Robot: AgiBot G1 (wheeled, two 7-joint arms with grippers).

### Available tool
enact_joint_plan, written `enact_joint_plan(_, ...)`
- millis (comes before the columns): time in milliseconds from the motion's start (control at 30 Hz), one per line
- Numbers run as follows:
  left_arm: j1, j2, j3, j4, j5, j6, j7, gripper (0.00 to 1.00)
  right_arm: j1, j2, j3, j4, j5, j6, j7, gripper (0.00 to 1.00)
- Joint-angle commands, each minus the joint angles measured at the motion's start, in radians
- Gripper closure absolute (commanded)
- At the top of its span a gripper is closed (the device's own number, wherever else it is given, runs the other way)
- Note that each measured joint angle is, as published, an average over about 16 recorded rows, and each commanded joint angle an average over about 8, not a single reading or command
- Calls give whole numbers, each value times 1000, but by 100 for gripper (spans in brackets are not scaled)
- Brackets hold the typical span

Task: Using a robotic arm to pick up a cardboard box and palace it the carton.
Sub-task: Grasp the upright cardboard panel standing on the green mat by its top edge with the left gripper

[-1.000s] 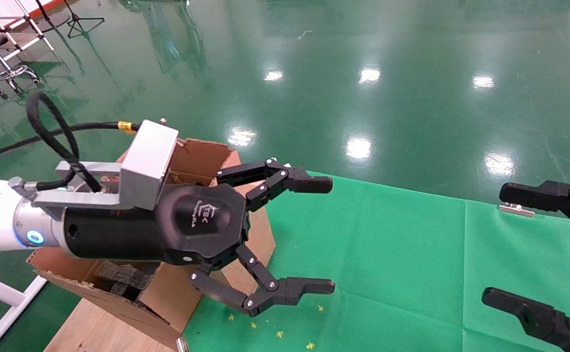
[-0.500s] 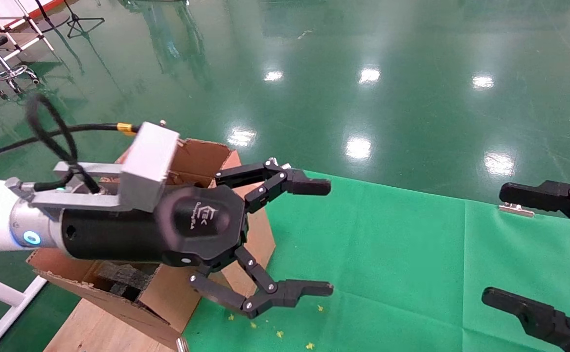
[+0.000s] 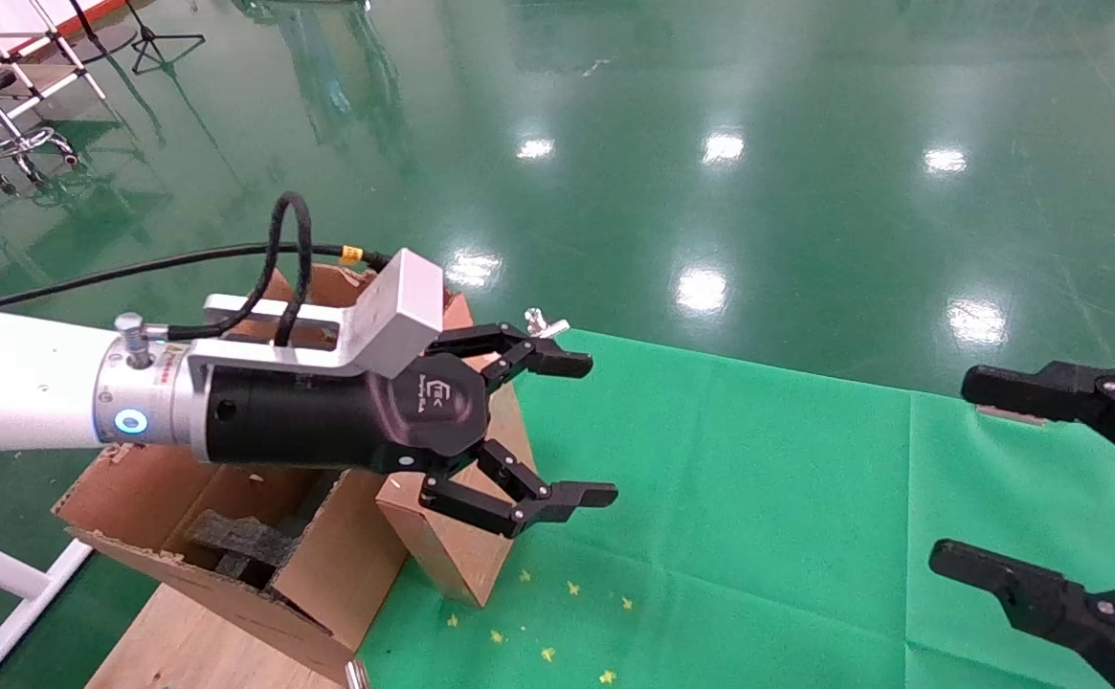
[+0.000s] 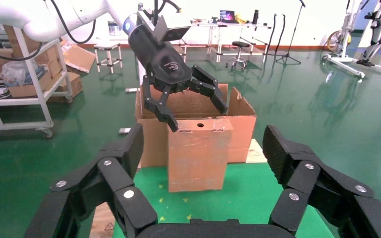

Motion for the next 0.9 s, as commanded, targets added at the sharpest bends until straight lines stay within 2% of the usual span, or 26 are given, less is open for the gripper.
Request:
enact_joint_plan(33, 0, -2, 1, 2, 6, -4, 4, 0, 0, 0, 0, 0, 0, 0, 0, 100)
enact_joint_plan(167, -58, -20, 32, -13, 128, -17, -65, 0, 0, 0, 0, 0, 0, 0, 0, 100)
enact_joint_plan(400, -223, -6, 112, -18, 391, 3, -281, 0, 0, 0, 0, 0, 0, 0, 0, 100)
enact_joint_plan(500, -268, 9, 146, -7, 477, 31, -420, 0, 0, 0, 0, 0, 0, 0, 0, 100)
enact_joint_plan(767, -354, 92, 258, 0, 747, 133, -903, 0, 0, 0, 0, 0, 0, 0, 0, 100)
enact_joint_plan(900, -376, 133, 273, -7, 789, 138, -1020, 0, 0, 0, 0, 0, 0, 0, 0, 100)
